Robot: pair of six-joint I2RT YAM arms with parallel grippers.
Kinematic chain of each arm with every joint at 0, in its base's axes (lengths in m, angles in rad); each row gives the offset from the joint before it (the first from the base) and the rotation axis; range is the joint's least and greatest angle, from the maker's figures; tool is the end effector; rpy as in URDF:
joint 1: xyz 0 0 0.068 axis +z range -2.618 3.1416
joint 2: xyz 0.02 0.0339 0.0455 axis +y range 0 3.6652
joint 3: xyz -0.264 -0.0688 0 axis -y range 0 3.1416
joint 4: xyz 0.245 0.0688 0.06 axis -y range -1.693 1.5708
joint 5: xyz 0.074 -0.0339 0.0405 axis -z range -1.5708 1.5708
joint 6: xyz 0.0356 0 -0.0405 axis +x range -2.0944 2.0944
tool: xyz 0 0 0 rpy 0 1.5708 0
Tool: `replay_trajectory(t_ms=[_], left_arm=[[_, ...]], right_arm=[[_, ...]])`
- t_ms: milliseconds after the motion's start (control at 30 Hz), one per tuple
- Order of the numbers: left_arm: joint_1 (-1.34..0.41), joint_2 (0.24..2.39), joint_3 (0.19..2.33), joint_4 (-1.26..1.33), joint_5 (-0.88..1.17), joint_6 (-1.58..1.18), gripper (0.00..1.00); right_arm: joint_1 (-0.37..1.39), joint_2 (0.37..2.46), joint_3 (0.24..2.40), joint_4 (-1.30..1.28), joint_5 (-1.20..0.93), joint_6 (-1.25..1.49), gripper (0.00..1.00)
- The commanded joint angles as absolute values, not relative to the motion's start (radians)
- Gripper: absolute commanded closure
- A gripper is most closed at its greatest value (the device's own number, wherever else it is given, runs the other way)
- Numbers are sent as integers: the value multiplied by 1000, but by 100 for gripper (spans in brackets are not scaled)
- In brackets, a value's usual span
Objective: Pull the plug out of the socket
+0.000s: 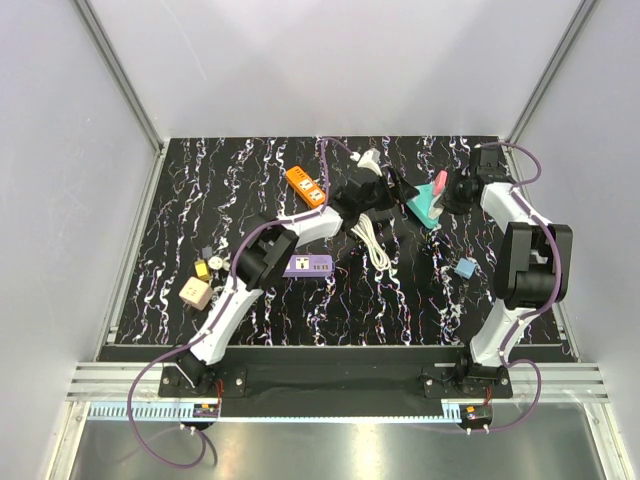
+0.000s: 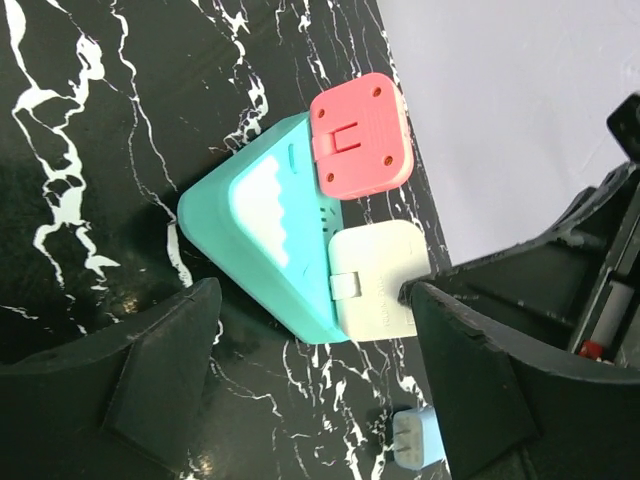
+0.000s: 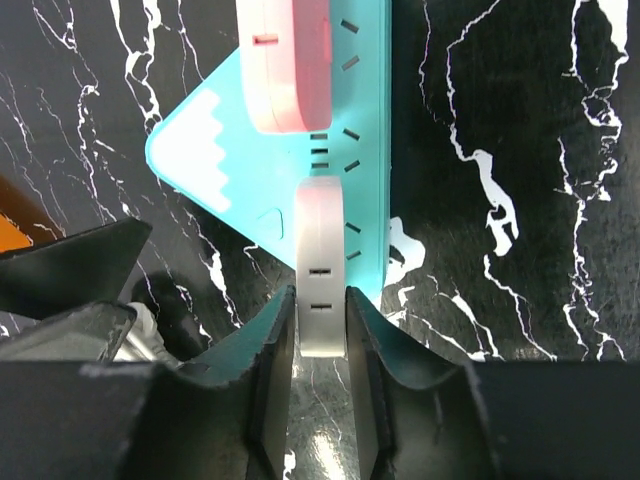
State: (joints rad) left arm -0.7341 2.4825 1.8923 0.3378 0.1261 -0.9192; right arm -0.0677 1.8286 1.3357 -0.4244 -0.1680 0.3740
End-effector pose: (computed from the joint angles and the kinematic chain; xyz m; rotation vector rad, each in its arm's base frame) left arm 0.4213 -0.3862 0.1614 -0.0882 2.0175 -1.2360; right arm 0.3974 -0.0210 0.2191 0.4781 2.4551 0.3373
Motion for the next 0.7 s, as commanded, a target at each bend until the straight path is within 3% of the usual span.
replay_trajectory(t_ms=[0, 100, 367, 667], left_arm=[[-739, 2502, 1956, 374, 89, -951, 21], [-741, 2522, 1971, 311, 77, -1014, 21], [-745, 2563, 1970, 359, 101, -1092, 22], [-758, 2606, 2009, 350, 91, -1126, 25]], right_arm=[[-60, 1770, 1325, -402, -178, 385, 66], [-60, 1775, 1318, -402, -178, 383, 62], [-60, 1764, 1316, -402, -173, 376, 32], [-60, 1686, 1301, -426, -143, 380, 29]])
